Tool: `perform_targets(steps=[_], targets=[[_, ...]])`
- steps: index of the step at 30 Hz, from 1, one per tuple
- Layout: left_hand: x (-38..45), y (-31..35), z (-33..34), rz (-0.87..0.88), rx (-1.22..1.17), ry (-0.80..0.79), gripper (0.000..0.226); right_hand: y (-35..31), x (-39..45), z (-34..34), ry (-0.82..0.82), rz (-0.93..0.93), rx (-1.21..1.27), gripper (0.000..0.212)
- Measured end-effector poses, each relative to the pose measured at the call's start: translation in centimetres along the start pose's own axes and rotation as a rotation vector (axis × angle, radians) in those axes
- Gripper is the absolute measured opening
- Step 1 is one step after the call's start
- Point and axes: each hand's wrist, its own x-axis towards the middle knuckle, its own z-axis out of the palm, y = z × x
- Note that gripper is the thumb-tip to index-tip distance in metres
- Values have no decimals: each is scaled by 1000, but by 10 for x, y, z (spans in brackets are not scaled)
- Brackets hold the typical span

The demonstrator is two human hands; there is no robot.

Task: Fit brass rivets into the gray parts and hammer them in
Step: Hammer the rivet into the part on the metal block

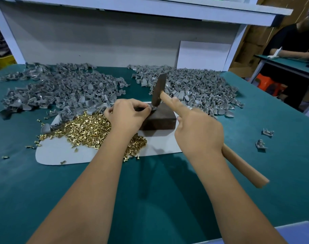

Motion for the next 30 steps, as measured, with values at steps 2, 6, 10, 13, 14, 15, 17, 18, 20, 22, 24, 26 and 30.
perform_targets(steps=[2,6,10,13,14,15,17,18,20,22,24,26,30], targets=[[0,-2,0,8,-25,1,11,-2,2,-1,59,49,34,70],[-2,-2,0,11,-39,17,8,-2,0,-1,50,-12,-12,65],[-2,0,0,34,-20,24,16,3,1,0,-52,16,-5,62],[-3,-3,0,65,-35,43,9,2,-2,-1,67,20,8,64],[-3,-2,0,57,-27,43,8,2,-2,0,45,-1,-33,64],[-2,-1,-1,45,-13,39,8,2,-1,1,-1,-15,-66,65],[-1,-1,0,35,9,31,9,2,0,3,-77,-2,-65,64],[-1,0,0,33,10,26,10,3,1,4,-81,12,-55,64],[-2,1,-1,30,1,11,17,5,0,7,-29,48,-17,64],[-1,-1,-3,23,-27,-11,14,10,1,9,57,74,11,62],[1,-4,-6,16,-97,-55,7,16,3,10,77,114,11,59],[2,-5,-9,10,-238,-86,4,23,6,12,32,171,-7,56],[2,-3,-12,-2,-375,-83,4,34,9,13,-12,262,-35,45]])
